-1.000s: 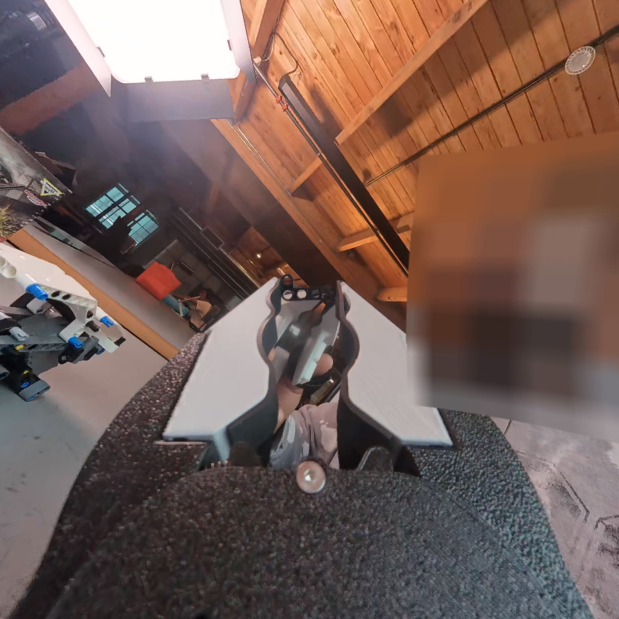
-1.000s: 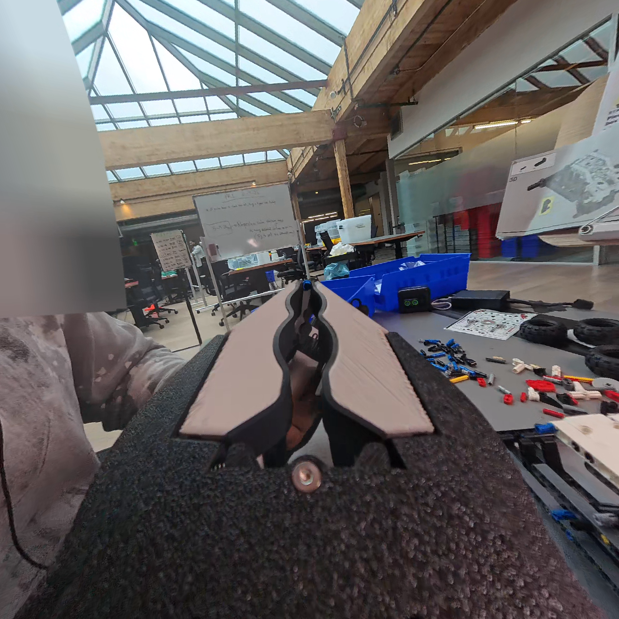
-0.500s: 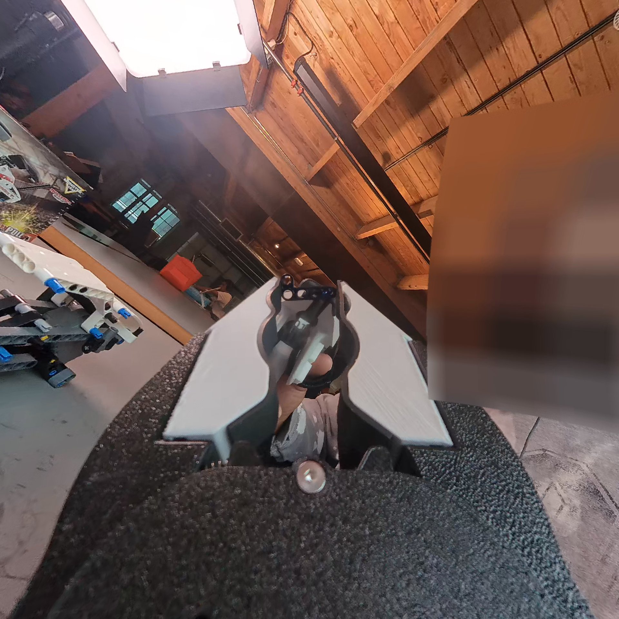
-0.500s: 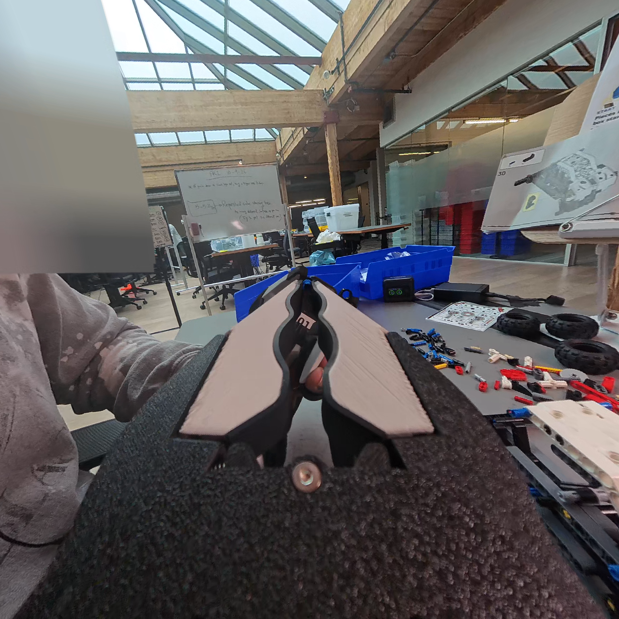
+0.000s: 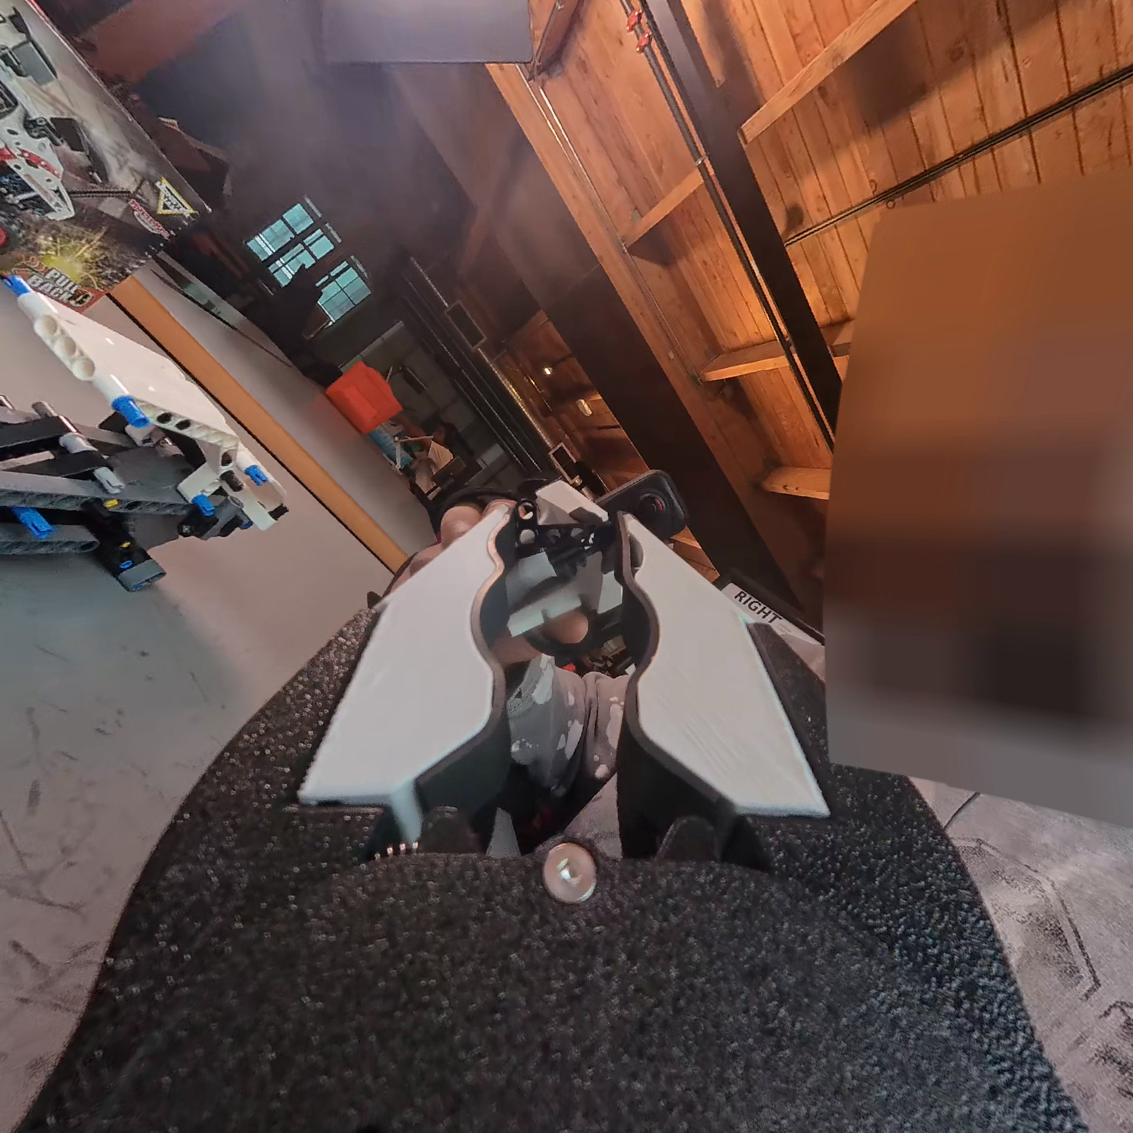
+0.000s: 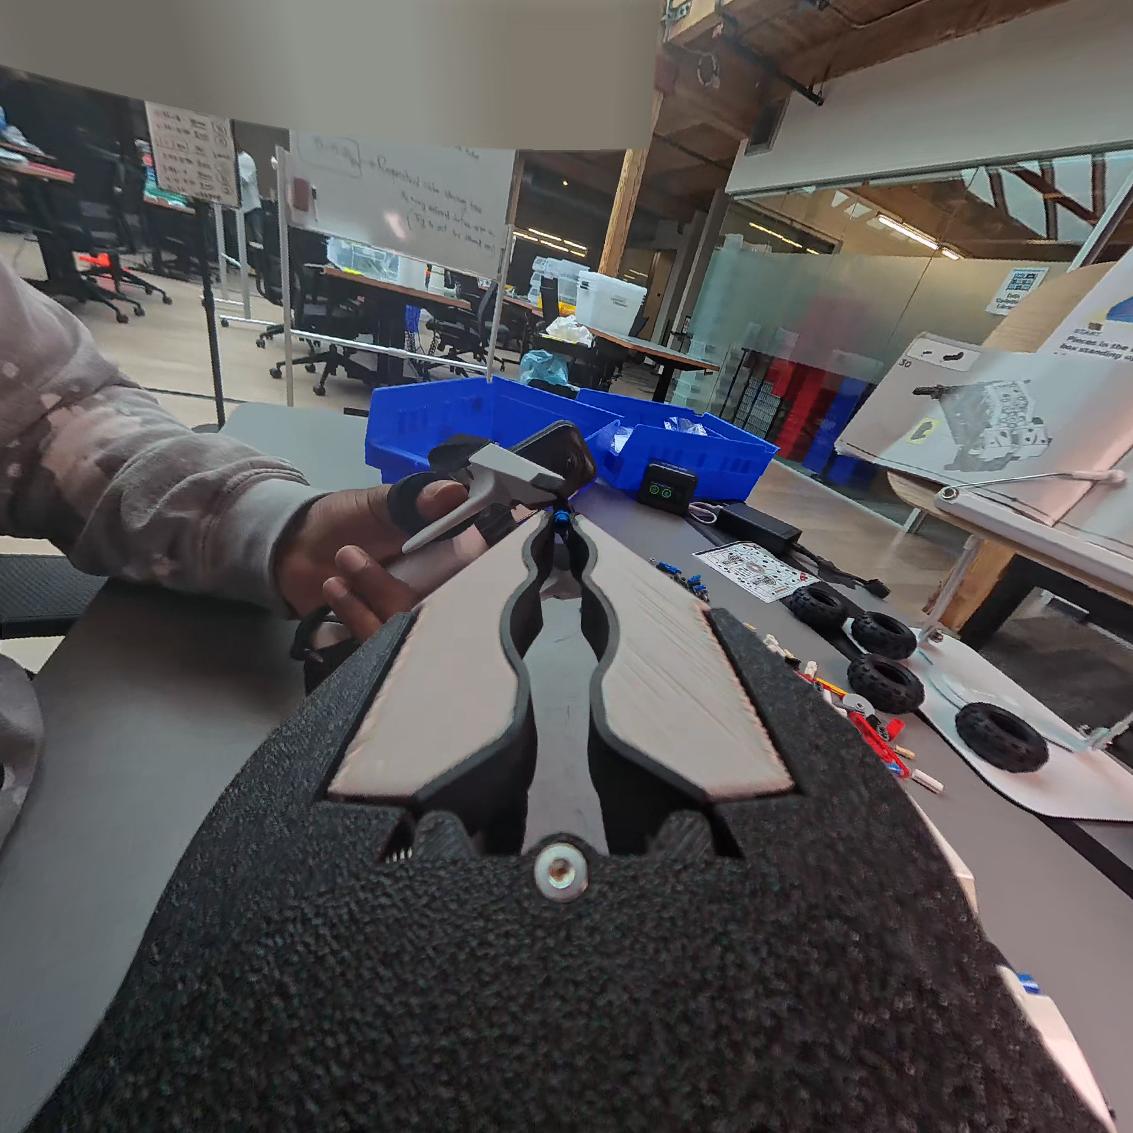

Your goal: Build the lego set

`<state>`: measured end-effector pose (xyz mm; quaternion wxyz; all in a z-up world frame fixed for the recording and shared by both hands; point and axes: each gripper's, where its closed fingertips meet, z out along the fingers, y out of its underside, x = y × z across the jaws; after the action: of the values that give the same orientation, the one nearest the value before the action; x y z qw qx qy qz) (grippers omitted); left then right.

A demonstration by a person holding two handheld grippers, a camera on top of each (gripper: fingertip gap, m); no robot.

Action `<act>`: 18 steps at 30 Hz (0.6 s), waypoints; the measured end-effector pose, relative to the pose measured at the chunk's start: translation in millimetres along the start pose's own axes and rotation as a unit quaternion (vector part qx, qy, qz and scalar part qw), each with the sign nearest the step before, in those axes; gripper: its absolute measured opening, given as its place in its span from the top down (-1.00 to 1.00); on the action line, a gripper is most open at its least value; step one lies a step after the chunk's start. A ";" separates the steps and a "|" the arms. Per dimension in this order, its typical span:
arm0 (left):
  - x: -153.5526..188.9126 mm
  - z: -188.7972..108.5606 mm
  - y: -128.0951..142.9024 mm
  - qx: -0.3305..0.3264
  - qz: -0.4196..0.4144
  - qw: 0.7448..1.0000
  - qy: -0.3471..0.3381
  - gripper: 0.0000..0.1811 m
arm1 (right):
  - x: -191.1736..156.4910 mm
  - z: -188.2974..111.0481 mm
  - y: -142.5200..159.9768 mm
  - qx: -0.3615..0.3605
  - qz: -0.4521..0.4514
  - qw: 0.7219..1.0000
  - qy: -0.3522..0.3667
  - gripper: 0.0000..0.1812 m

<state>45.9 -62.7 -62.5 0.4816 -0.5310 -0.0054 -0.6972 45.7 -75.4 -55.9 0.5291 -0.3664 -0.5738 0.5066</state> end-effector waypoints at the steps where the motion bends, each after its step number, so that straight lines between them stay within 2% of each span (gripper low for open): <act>1: 0.1 0.2 0.6 0.000 -0.003 1.000 0.000 0.67 | -0.3 -0.4 -0.1 0.001 0.000 1.000 -0.001 0.96; 11: -9.5 -1.7 5.5 0.013 -0.023 0.999 -0.024 0.64 | 0.5 1.4 11.7 -0.009 -0.017 1.000 0.005 0.96; 18: -11.8 -2.1 -2.5 0.026 -0.006 0.998 -0.048 0.66 | 6.1 4.4 10.5 -0.006 -0.005 1.000 0.020 0.96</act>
<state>42.3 -54.6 -71.0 0.4906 -0.5509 -0.0496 -0.6733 39.1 -68.1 -64.3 0.5404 -0.3772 -0.5681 0.4929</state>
